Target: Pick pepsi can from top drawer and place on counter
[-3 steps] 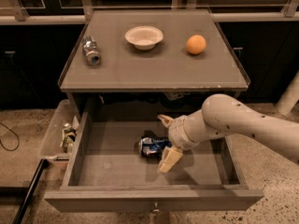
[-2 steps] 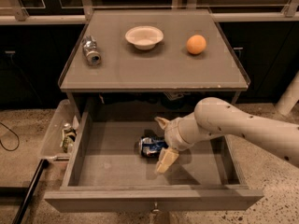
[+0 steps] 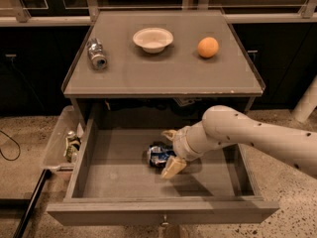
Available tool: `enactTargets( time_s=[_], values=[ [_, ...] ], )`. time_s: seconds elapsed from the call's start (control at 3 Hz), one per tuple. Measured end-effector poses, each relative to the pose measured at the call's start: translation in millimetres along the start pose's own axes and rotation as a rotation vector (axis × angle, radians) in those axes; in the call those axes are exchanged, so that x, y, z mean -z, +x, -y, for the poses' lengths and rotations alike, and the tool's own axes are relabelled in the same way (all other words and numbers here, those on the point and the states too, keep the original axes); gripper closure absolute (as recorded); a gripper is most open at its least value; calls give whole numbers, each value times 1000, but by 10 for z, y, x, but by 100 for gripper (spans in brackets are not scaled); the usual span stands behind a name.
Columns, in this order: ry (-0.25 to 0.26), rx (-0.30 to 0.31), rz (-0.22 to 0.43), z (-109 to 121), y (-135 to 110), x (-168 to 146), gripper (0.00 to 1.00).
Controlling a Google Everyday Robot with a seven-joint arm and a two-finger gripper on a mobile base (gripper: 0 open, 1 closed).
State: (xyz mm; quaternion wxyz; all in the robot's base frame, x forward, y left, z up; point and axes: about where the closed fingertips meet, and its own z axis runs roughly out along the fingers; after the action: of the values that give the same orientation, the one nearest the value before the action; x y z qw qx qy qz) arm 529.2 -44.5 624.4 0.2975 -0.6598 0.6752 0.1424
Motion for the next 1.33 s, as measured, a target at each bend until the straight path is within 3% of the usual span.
enactTargets(
  time_s=[1.0,1.33],
  values=[
    [0,0,0,0,0,-1,89],
    [0,0,0,-1,-1,0,100]
  ],
)
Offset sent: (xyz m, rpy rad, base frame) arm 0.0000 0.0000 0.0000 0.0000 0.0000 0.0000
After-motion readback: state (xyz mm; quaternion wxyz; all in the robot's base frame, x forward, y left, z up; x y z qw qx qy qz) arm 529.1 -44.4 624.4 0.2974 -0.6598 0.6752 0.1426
